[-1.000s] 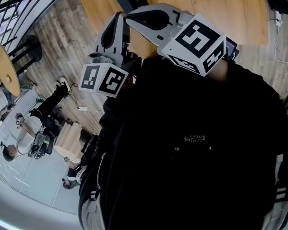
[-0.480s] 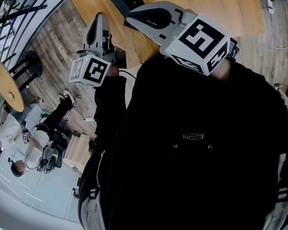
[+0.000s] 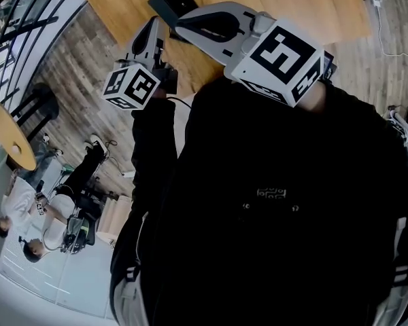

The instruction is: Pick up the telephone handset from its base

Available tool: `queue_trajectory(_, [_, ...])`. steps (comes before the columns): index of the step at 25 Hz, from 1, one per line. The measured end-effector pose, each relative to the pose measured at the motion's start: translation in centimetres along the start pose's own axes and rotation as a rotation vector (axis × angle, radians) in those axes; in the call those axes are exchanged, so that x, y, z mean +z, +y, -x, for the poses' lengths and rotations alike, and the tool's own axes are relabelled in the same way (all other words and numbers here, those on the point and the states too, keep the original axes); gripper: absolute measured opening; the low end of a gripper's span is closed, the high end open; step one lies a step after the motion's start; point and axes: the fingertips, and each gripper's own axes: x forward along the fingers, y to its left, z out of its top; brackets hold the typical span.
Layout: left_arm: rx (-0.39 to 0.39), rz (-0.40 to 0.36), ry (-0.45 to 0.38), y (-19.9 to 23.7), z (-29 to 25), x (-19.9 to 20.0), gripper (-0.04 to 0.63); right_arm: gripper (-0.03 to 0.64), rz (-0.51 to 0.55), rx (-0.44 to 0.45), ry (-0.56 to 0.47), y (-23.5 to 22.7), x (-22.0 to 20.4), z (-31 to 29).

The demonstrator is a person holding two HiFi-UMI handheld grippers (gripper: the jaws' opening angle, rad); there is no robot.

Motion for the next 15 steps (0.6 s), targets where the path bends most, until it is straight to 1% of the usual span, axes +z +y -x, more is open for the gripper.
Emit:
queue_trajectory(7, [0.02,0.015,0.044,1.8,-0.9,-2.1,0.006,0.015,-0.023,-0.022,0.002,-0.2,-0.5,0.3])
queue_trajectory(9, [0.015,0.018,0.06,2.3,-1.3,-2.8,0.007,0.015,-0.026,-0.034,0.005,-0.5,-0.9,0.4])
queue_trajectory(11, [-0.003,0.027,0.074,2.6,-1.7,-3.6,0.069,0.015,-0.035,-0.043,0.005,-0.7,-1.1,0.6])
queue_trajectory(13, [-0.023,0.036,0.084,3.0,-2.1,-4.5,0.103,0.015,-0.04,-0.049,0.006,-0.7,-1.3,0.8])
queue_trajectory(15, [-0.066,0.047,0.095,3.6,-2.5,-5.6,0.144,0.015,-0.033,-0.06,0.008,-1.0,-1.6,0.9])
